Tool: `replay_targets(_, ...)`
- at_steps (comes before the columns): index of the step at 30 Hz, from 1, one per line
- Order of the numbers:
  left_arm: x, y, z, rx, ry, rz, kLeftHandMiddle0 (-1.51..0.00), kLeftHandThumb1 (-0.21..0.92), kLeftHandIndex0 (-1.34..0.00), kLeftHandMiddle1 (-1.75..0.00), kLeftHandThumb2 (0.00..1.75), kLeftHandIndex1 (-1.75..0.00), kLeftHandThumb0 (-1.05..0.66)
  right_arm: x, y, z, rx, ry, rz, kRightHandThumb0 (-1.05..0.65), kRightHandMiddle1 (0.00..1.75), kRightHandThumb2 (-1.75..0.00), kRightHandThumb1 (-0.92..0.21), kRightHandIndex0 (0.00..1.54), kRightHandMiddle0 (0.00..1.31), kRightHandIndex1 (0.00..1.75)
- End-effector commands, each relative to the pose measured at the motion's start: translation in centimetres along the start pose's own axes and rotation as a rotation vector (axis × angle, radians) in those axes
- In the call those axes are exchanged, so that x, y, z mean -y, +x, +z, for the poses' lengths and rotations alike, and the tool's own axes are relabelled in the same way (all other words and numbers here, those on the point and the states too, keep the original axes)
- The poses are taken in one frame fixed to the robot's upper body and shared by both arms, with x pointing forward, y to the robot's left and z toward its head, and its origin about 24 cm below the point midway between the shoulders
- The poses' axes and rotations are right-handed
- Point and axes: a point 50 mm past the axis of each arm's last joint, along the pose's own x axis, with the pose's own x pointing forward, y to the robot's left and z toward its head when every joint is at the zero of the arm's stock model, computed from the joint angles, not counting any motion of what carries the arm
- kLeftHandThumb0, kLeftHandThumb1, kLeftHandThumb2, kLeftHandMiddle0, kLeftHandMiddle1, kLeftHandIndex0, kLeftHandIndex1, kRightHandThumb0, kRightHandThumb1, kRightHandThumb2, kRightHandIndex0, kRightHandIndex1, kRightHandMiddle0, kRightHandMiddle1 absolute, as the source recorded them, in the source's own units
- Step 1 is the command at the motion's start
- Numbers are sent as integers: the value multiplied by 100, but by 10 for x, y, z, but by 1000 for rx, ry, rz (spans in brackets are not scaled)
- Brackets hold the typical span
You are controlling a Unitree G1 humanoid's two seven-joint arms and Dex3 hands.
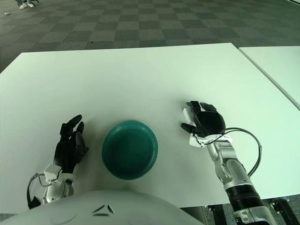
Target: Put the charger into the plate.
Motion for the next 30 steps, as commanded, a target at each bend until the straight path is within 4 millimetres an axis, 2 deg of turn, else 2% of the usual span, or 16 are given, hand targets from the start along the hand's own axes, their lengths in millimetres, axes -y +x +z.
replay_targets(1,1,0,0,-6,2,-7,-31,92,0,-2,87,-83,-70,0,5,-3,14,-5,48,-94,63,-70,-92,31,0,7)
replay_targets(19,1,-3,5,-21,-16,0,-32,92,0,-2,86,-88,-70,-7,16,-21,13,2,200,-96,70,-69,-92,36,0,8)
replay_targets(25,1,-4,2,-36,-25,12,-32,92,0,-2,86,-89,-70,5,25,-33,26,-19,243,-93,72,-65,-92,41,0,12)
replay_targets(26,1,-4,2,-37,-26,12,-32,92,0,-2,86,-89,-71,7,26,-34,30,-19,249,-93,73,-64,-92,42,0,16)
replay_targets(29,1,-3,2,-40,-30,10,-32,92,0,-2,86,-88,-72,9,28,-35,49,-26,267,-88,90,-60,-92,35,0,59)
replay_targets(30,2,-3,2,-41,-33,10,-32,92,0,-2,86,-88,-72,10,29,-36,59,-35,275,-88,92,-60,-92,34,0,64)
